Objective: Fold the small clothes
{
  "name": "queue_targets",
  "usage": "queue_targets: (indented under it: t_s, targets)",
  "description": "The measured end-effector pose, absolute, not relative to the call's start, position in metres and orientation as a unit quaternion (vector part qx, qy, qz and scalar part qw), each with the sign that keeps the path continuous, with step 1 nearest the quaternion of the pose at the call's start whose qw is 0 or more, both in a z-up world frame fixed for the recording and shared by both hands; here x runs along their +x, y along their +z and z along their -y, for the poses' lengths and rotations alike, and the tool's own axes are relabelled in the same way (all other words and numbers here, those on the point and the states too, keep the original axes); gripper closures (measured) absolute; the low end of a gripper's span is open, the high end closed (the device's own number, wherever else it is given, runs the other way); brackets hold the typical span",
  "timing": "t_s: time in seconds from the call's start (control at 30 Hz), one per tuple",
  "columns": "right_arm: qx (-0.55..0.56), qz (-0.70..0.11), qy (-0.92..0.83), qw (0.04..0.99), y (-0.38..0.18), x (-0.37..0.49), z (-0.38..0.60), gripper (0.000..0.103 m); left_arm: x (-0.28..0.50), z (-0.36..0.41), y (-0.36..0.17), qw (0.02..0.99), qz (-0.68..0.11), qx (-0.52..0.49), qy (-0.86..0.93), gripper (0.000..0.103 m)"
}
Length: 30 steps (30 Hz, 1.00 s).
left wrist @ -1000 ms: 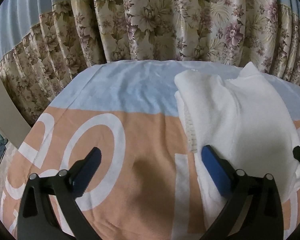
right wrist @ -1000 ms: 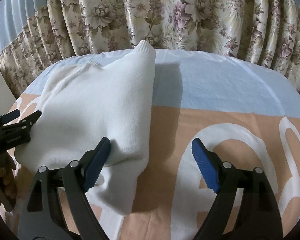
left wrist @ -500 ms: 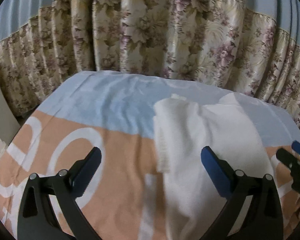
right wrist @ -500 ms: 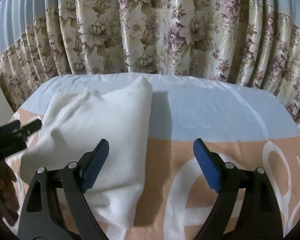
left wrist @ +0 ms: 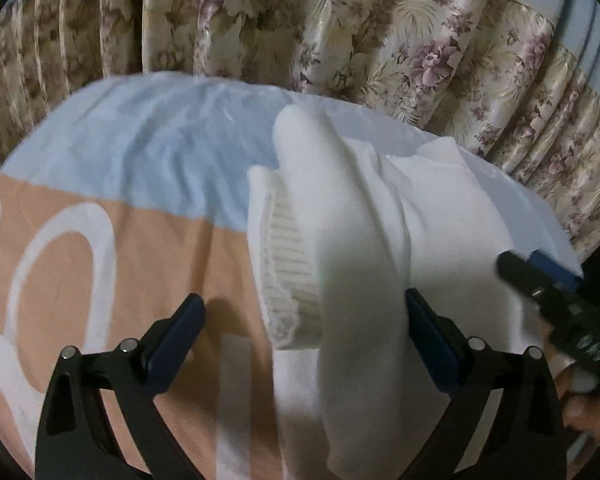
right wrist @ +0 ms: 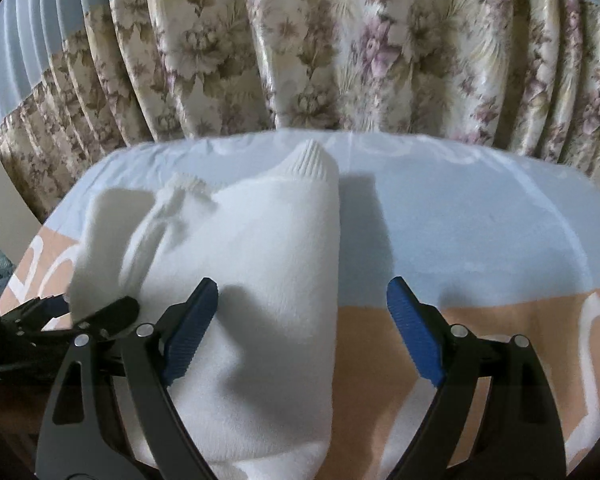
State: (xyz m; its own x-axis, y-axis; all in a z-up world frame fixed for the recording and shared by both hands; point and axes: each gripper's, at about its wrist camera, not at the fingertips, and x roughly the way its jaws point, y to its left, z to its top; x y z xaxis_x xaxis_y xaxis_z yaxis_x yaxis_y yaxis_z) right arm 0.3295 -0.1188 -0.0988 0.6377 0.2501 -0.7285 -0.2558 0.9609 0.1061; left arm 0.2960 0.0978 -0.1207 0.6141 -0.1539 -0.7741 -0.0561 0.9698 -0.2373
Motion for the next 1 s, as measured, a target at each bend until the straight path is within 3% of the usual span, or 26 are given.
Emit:
queue_targets:
  t_s: [0.17,0.3,0.47,0.53,0.7,1.0]
  targets:
    - [0.024,-0.43,0.159,0.888,-0.116,0.334,0.118,0.018,0.295,-0.089,-0.121,0.886,-0.442,-0.131,-0.054,0.025]
    - [0.04,-0.444,0.191,0.874,-0.119,0.336,0.116,0.035,0.294,-0.082,-0.119,0.885,-0.443,-0.131,-0.058,0.035]
    - [0.047,-0.446,0.212,0.868,-0.117,0.338,0.116,0.05,0.293,-0.072,-0.113,0.889,-0.437,-0.121,-0.066,0.06]
    - [0.042,-0.436,0.217,0.873,-0.114,0.334,0.115,0.062,0.293,-0.065,-0.11,0.893,-0.433,-0.107,-0.066,0.064]
    - [0.051,-0.428,0.225,0.874,-0.107,0.332,0.121,0.069,0.291,-0.062,-0.105,0.895,-0.426,-0.113,-0.065,0.067]
    - [0.041,-0.416,0.211,0.883,-0.082,0.32,0.164,0.07,0.286,-0.011,-0.1,0.889,-0.429,-0.128,-0.101,0.067]
